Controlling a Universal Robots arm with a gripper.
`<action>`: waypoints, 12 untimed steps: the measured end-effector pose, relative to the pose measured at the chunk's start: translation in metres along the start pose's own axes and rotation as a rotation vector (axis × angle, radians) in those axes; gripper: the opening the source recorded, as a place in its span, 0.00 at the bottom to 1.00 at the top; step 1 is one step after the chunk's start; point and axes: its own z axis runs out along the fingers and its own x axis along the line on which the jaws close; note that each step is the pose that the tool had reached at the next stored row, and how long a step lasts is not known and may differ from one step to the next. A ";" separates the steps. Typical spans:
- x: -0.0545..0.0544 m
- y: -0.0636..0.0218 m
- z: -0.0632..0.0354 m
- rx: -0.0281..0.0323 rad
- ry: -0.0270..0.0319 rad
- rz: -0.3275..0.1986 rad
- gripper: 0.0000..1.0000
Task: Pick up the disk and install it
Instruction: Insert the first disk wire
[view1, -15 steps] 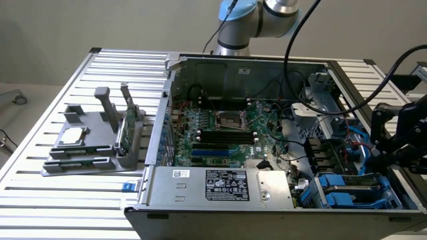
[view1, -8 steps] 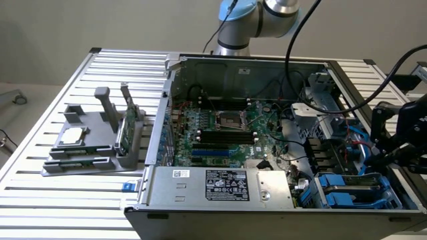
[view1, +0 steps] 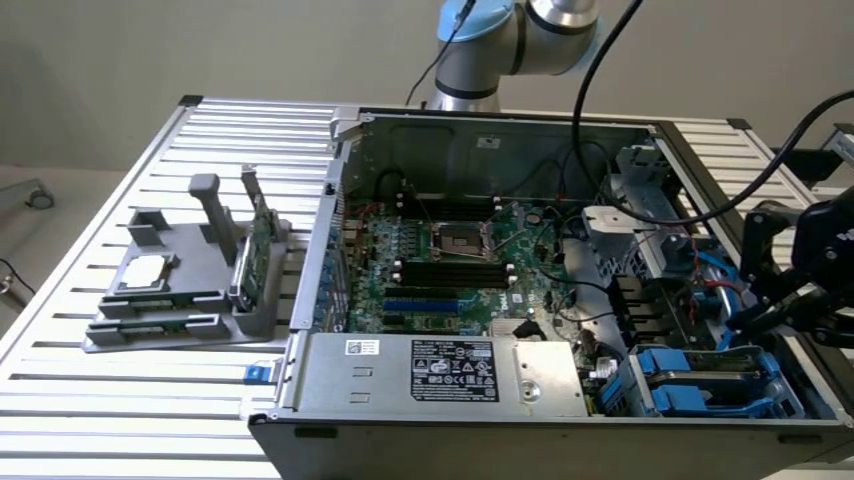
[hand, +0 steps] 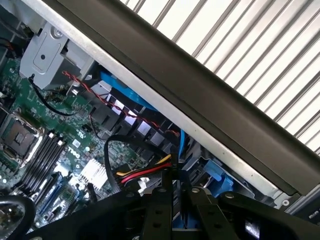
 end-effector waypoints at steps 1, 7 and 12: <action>0.000 -0.0002 0.0000 -0.0017 0.0008 0.010 0.16; 0.001 -0.0019 0.0009 -0.0018 -0.0046 0.047 0.16; 0.002 -0.0028 0.0012 -0.0018 -0.0090 0.076 0.16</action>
